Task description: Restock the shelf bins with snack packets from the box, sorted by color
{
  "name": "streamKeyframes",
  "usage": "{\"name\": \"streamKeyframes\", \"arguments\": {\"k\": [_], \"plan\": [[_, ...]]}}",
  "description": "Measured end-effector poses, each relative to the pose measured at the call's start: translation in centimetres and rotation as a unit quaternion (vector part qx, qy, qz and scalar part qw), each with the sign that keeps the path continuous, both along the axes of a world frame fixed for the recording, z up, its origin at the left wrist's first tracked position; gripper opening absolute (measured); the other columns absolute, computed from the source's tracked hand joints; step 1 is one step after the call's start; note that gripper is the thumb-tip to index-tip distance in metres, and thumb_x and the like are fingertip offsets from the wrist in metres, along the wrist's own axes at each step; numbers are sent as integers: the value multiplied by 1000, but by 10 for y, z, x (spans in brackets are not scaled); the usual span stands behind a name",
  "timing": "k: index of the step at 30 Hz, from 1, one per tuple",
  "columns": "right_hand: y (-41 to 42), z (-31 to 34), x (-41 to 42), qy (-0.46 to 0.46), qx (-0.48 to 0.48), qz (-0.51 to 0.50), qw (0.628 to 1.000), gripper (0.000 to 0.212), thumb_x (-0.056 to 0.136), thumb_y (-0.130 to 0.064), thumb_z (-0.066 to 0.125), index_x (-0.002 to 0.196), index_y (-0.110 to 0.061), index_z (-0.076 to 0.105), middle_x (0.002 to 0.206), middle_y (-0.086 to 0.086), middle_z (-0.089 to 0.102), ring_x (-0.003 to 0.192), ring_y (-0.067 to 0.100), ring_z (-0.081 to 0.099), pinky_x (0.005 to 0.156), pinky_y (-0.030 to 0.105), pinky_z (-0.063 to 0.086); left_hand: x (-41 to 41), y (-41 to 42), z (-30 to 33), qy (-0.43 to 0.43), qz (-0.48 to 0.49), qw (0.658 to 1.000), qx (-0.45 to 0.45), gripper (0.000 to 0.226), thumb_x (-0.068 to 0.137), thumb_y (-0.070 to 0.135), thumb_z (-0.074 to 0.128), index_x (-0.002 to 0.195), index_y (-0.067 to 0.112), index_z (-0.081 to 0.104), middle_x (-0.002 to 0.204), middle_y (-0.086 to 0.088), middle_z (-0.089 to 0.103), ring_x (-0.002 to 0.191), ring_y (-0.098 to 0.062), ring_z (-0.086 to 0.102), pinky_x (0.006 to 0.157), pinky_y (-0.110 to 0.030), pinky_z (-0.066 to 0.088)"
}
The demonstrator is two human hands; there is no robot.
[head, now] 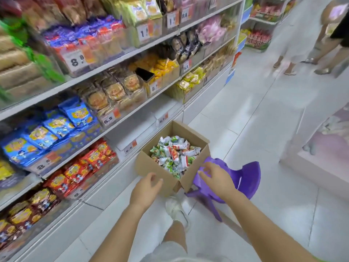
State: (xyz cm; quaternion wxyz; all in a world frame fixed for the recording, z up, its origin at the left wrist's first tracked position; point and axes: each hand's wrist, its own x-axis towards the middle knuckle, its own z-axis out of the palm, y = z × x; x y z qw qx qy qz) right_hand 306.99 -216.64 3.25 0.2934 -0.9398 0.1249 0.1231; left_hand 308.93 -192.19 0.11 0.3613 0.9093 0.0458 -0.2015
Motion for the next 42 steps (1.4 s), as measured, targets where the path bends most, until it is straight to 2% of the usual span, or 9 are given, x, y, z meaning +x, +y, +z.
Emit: {"name": "streamKeyframes", "arguments": {"k": [6, 10, 13, 17, 24, 26, 30, 37, 42], "plan": [[-20, 2, 132, 20, -24, 17, 999, 37, 95, -39, 50, 127, -22, 54, 119, -1, 61, 109, 19, 57, 88, 28, 42, 143, -8, -2, -13, 36, 999, -20, 35, 93, 37, 55, 124, 19, 55, 124, 2, 60, 106, -14, 57, 89, -29, 44], [-31, 18, 188, 24, -46, 22, 998, 35, 95, -43, 50, 123, -24, 55, 117, -5, 61, 109, 18, 57, 86, 28, 41, 206, -19, 10, -3, 12, 1000, -12, 42, 93, 44, 52, 129, 22, 53, 122, 6, 61, 109, -14, 58, 91, -30, 46], [-36, 27, 218, 11, -49, 15, 999, 36, 89, -53, 49, 115, -30, 56, 108, -7, 64, 101, 16, 60, 86, 35, 47, 236, -26, 16, -15, 7, 999, -27, 42, 94, 42, 53, 129, 21, 53, 127, 5, 60, 112, -14, 58, 95, -30, 46], [-34, 31, 256, 10, -67, 56, 996, 33, 93, -43, 51, 114, -19, 57, 106, 2, 63, 98, 20, 58, 84, 36, 46, 261, -28, 19, -25, 29, 998, -53, 39, 95, 40, 53, 128, 20, 53, 128, 1, 58, 112, -16, 58, 94, -32, 46], [-19, 19, 309, -2, -79, 139, 987, 35, 95, -43, 47, 117, -16, 57, 108, 3, 63, 99, 21, 58, 84, 35, 47, 276, -23, 9, -46, 88, 993, -57, 36, 95, 41, 52, 125, 20, 54, 125, 2, 60, 99, -14, 60, 84, -28, 46], [-17, 10, 321, -5, -76, 174, 982, 35, 96, -42, 46, 121, -20, 56, 111, 1, 63, 100, 18, 58, 84, 33, 47, 275, -20, -1, -43, 114, 991, -62, 38, 95, 41, 52, 127, 19, 53, 127, 2, 59, 86, -7, 61, 81, -27, 45], [-22, -13, 349, 5, -69, 234, 970, 39, 96, -41, 47, 130, -22, 53, 117, 0, 61, 105, 17, 58, 86, 30, 45, 276, -20, -23, -26, 184, 980, -66, 41, 95, 40, 53, 129, 16, 53, 128, -2, 59, 111, -17, 58, 94, -32, 46], [-68, -68, 443, 70, -102, 366, 922, 37, 96, -40, 50, 127, -21, 55, 123, -1, 61, 112, 17, 57, 88, 25, 41, 302, -61, -74, 17, 310, 950, -36, 37, 94, 42, 54, 123, 20, 57, 122, 1, 62, 109, -19, 59, 95, -34, 45], [-105, -154, 511, 124, -123, 455, 873, 34, 98, -38, 47, 126, -20, 57, 121, 2, 62, 111, 19, 59, 89, 26, 43, 327, -122, -150, 89, 351, 932, 3, 33, 92, 43, 55, 112, 18, 62, 111, 0, 66, 105, -22, 61, 78, -23, 43]]}}
